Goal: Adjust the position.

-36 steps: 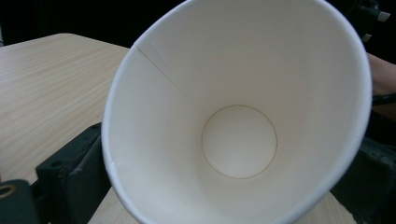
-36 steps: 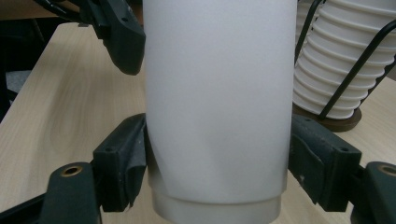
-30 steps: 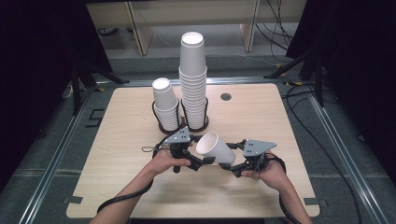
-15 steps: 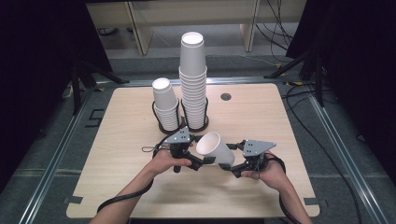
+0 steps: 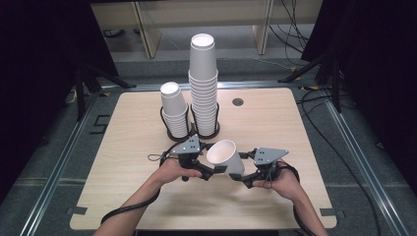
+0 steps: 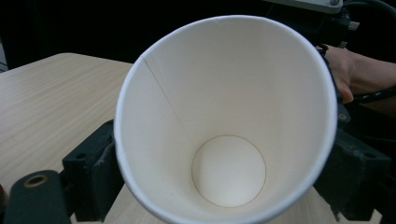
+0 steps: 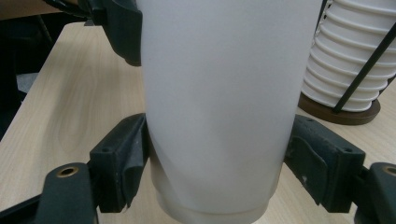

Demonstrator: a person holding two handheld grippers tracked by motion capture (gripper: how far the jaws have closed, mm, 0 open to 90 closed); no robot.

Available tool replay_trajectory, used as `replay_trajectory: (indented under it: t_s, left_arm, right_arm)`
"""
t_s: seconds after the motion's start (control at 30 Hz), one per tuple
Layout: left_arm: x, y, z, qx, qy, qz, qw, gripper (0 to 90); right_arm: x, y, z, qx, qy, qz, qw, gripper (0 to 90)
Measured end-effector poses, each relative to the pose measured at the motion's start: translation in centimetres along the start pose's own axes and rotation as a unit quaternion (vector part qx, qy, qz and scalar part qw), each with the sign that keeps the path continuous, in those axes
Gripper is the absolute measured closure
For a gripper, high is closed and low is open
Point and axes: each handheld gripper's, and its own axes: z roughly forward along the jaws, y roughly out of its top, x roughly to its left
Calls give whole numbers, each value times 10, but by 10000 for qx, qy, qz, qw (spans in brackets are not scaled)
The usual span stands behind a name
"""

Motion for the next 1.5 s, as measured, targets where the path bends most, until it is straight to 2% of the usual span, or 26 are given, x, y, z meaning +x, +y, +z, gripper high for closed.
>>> replay_trajectory:
  t_s: [0.03, 0.1, 0.17, 0.2, 0.23, 0.27, 0.3, 0.33, 0.43, 0.5, 0.57, 0.7, 0.77, 0.83, 0.9, 0.97, 1.0, 1.3, 1.37, 1.4, 1.47, 1.5]
  left_arm:
    - [-1, 1, 0, -21, -4, -2, 10000, 145]
    - [-1, 1, 1, -12, -14, 111, 9999, 152]
    - [-2, 2, 1, -3, -6, 124, 9999, 155]
    - [-3, 2, 1, -51, -16, 74, 10000, 162]
    - [-3, 2, 1, -16, 8, 113, 9999, 184]
    - [-2, 2, 1, 13, 10, 148, 9999, 186]
    - [-2, 0, 3, -108, -48, 65, 9999, 185]
    - [-3, 1, 2, -41, -10, 62, 10000, 185]
    - [-3, 0, 2, -37, 16, 102, 9999, 189]
    - [-3, 0, 3, -119, -26, 102, 9999, 193]
    - [-4, 0, 1, -19, 18, 167, 9999, 196]
    - [-4, 1, 1, -6, 77, 284, 9996, 198]
    - [-4, 1, 1, -10, 94, 300, 9995, 199]
    - [-4, 1, 2, -84, 70, 342, 9994, 200]
    - [-5, 3, 0, 13, 188, 427, 9989, 201]
    - [-5, 3, 0, -29, 172, 491, 9986, 202]
    - [-5, 4, -2, 66, 226, 538, 9983, 202]
    - [-6, 7, -7, 156, 472, 697, 9963, 202]
    - [-6, 6, -8, 166, 512, 739, 9958, 202]
    - [-6, 7, -9, 184, 519, 756, 9956, 202]
    - [-6, 6, -9, 144, 561, 777, 9953, 202]
    - [-6, 7, -11, 232, 597, 803, 9947, 202]
  right_arm:
    - [2, 0, 0, 26, 5, 173, 9998, 241]
    - [2, 0, 1, 71, 39, 161, 9998, 238]
    - [2, 1, 2, 47, -2, 56, 10000, 236]
    - [3, 1, 3, 49, 19, 108, 9999, 237]
    - [2, 1, 2, 57, 0, 51, 10000, 246]
    - [2, 1, 2, 56, 19, 75, 10000, 246]
    - [3, 1, 2, 79, 30, 105, 9999, 246]
    - [3, 1, 3, 61, 42, 102, 9999, 245]
    - [3, 1, 3, 52, 46, 161, 9998, 246]
    - [3, 0, 4, 31, 59, 141, 9999, 245]
    - [3, 1, 4, 53, 72, 174, 9998, 239]
    - [4, 1, 3, 41, 25, 207, 9998, 204]
    - [3, 1, 1, 66, 15, 151, 9999, 190]
    - [3, 0, 0, 83, -8, 229, 9997, 173]
    - [4, -1, -1, 138, -58, 292, 9995, 170]
    - [4, -1, -3, 151, -100, 289, 9994, 166]
    - [4, -2, -4, 112, -135, 304, 9994, 164]
    - [5, -3, -12, 120, -253, 346, 9990, 161]
    - [5, -4, -14, 116, -359, 375, 9986, 161]
    - [5, -4, -14, 68, -406, 309, 9987, 161]
    - [5, -5, -16, 71, -489, 377, 9981, 161]
    - [5, -5, -17, 57, -491, 411, 9979, 159]
